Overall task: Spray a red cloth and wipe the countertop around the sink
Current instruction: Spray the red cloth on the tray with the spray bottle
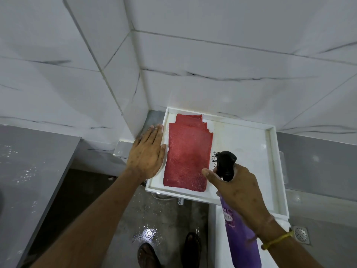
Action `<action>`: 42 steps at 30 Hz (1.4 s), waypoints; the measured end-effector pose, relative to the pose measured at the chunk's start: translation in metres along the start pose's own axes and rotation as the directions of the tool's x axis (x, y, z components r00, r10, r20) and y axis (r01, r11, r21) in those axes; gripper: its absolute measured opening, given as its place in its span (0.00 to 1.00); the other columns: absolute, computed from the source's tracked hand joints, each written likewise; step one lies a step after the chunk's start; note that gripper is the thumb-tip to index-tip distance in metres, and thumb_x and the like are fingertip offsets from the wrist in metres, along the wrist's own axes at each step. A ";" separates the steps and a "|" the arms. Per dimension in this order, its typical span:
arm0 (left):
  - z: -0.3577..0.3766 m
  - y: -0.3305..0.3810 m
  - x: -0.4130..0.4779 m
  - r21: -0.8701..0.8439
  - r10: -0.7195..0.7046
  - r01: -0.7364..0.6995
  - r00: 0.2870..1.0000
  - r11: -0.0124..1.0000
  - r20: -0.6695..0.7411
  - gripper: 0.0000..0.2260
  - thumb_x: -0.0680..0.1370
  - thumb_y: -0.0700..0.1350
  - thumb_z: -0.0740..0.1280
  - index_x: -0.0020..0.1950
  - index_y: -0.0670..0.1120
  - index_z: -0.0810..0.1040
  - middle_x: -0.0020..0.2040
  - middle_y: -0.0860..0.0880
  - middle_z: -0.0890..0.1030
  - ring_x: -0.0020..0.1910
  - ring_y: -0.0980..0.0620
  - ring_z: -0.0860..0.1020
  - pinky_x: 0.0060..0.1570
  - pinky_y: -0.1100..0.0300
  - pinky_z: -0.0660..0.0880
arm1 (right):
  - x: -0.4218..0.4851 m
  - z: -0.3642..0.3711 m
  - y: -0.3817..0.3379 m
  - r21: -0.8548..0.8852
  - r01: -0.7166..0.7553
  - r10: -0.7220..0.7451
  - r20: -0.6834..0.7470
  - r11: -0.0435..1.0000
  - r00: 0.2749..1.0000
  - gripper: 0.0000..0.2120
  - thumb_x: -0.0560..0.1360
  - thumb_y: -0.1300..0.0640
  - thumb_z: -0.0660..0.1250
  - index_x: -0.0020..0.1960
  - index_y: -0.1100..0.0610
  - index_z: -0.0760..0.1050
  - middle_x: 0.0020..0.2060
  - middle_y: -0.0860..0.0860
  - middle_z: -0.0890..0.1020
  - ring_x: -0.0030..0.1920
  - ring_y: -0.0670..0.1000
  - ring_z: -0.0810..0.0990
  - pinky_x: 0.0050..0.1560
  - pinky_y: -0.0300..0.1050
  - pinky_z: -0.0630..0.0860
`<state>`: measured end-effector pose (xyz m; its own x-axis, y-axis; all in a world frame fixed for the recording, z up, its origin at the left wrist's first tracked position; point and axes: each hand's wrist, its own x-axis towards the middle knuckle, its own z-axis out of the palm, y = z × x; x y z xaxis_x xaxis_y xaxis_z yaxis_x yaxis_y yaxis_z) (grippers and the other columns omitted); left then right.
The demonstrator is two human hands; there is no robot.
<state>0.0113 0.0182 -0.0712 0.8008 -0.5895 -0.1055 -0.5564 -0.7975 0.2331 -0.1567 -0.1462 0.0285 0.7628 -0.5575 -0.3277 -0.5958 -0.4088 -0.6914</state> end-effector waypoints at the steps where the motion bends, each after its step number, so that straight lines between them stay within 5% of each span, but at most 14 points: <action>1: 0.000 0.000 0.000 0.002 -0.001 0.001 1.000 1.000 0.001 0.30 0.77 0.57 0.38 0.77 0.46 0.44 0.80 0.48 0.49 0.78 0.51 0.47 0.77 0.50 0.48 | 0.000 0.000 0.000 0.009 0.006 -0.006 0.001 1.000 1.000 0.31 0.58 0.29 0.62 0.46 0.54 0.77 0.41 0.52 0.84 0.40 0.56 0.84 0.48 0.54 0.80; 7: -0.001 0.001 0.000 0.002 0.001 -0.001 1.000 1.000 0.006 0.30 0.77 0.57 0.38 0.77 0.46 0.44 0.80 0.48 0.49 0.78 0.51 0.47 0.77 0.50 0.48 | -0.002 0.004 0.004 -0.049 -0.031 0.033 0.030 0.998 0.999 0.25 0.60 0.29 0.62 0.38 0.51 0.75 0.35 0.53 0.83 0.37 0.54 0.84 0.43 0.49 0.80; 11: -0.001 0.000 0.000 0.011 -0.005 0.004 1.000 1.000 0.013 0.30 0.77 0.58 0.38 0.77 0.46 0.43 0.80 0.48 0.48 0.78 0.51 0.46 0.77 0.50 0.47 | -0.012 0.011 0.006 -0.157 0.009 0.004 0.087 0.988 0.996 0.23 0.60 0.27 0.63 0.36 0.47 0.72 0.30 0.42 0.76 0.33 0.41 0.75 0.29 0.36 0.66; 14: 0.000 0.000 0.000 0.008 -0.004 0.004 1.000 1.000 0.016 0.30 0.77 0.58 0.38 0.77 0.46 0.43 0.80 0.48 0.48 0.78 0.51 0.46 0.77 0.51 0.46 | -0.020 0.015 0.008 -0.197 0.011 0.003 0.070 0.980 0.998 0.21 0.64 0.30 0.67 0.31 0.47 0.67 0.27 0.41 0.72 0.32 0.45 0.73 0.27 0.35 0.63; 20: 0.002 -0.001 0.000 -0.015 -0.003 0.003 1.000 1.000 -0.010 0.29 0.79 0.57 0.41 0.77 0.46 0.45 0.80 0.49 0.50 0.78 0.51 0.48 0.75 0.52 0.45 | -0.017 0.002 0.005 -0.069 0.065 -0.069 -0.053 0.995 0.996 0.25 0.57 0.26 0.60 0.39 0.45 0.75 0.26 0.40 0.72 0.31 0.41 0.74 0.30 0.35 0.65; 28: 0.005 -0.003 0.001 -0.008 0.008 -0.008 1.000 1.000 -0.025 0.29 0.78 0.58 0.40 0.77 0.46 0.45 0.79 0.49 0.51 0.78 0.51 0.48 0.73 0.55 0.44 | -0.010 -0.010 0.003 -0.082 0.075 -0.082 -0.083 0.994 0.993 0.26 0.59 0.28 0.62 0.44 0.48 0.76 0.30 0.42 0.76 0.36 0.49 0.83 0.35 0.40 0.71; 31: 0.003 -0.001 0.000 -0.020 0.005 -0.005 1.000 1.000 -0.030 0.29 0.78 0.57 0.41 0.77 0.47 0.46 0.79 0.48 0.51 0.78 0.50 0.49 0.73 0.53 0.45 | -0.012 -0.020 -0.001 0.033 0.108 -0.104 -0.120 0.994 0.987 0.29 0.58 0.29 0.64 0.51 0.46 0.77 0.34 0.42 0.78 0.39 0.51 0.84 0.41 0.42 0.76; 34: -0.005 0.002 -0.003 -0.015 -0.001 0.000 0.998 1.000 -0.064 0.29 0.79 0.56 0.45 0.77 0.44 0.51 0.78 0.45 0.56 0.78 0.47 0.53 0.75 0.49 0.50 | -0.009 -0.043 -0.013 0.200 0.254 -0.207 -0.232 0.946 0.950 0.20 0.61 0.32 0.66 0.47 0.41 0.78 0.37 0.45 0.85 0.33 0.50 0.85 0.39 0.45 0.81; 36: -0.012 0.008 -0.006 0.030 0.050 -0.047 0.992 0.998 -0.116 0.26 0.79 0.52 0.55 0.74 0.40 0.62 0.73 0.40 0.67 0.73 0.41 0.65 0.72 0.47 0.61 | -0.001 -0.064 -0.022 0.298 0.359 -0.246 -0.357 0.884 0.901 0.12 0.64 0.35 0.69 0.44 0.38 0.78 0.36 0.43 0.86 0.29 0.47 0.84 0.36 0.47 0.82; 38: -0.018 0.016 -0.007 0.099 0.182 -0.168 0.971 0.981 -0.155 0.21 0.75 0.45 0.67 0.64 0.35 0.73 0.60 0.35 0.79 0.58 0.38 0.78 0.60 0.46 0.75 | 0.016 -0.083 -0.028 0.350 0.452 -0.257 -0.481 0.820 0.838 0.09 0.68 0.40 0.71 0.46 0.40 0.78 0.37 0.37 0.85 0.30 0.44 0.84 0.36 0.44 0.82; 42: -0.023 0.031 -0.010 0.164 0.310 -0.289 0.942 0.943 -0.127 0.16 0.69 0.37 0.74 0.55 0.34 0.79 0.47 0.36 0.82 0.43 0.39 0.82 0.45 0.49 0.81 | 0.065 -0.098 -0.027 0.343 0.536 -0.226 -0.640 0.772 0.735 0.05 0.73 0.52 0.71 0.48 0.48 0.77 0.42 0.40 0.83 0.36 0.48 0.84 0.43 0.54 0.82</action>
<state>-0.0093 0.0022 -0.0406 0.6099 -0.7866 0.0962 -0.7924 -0.6031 0.0920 -0.1156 -0.2428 0.0887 0.5341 -0.7794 0.3274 0.0349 -0.3666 -0.9297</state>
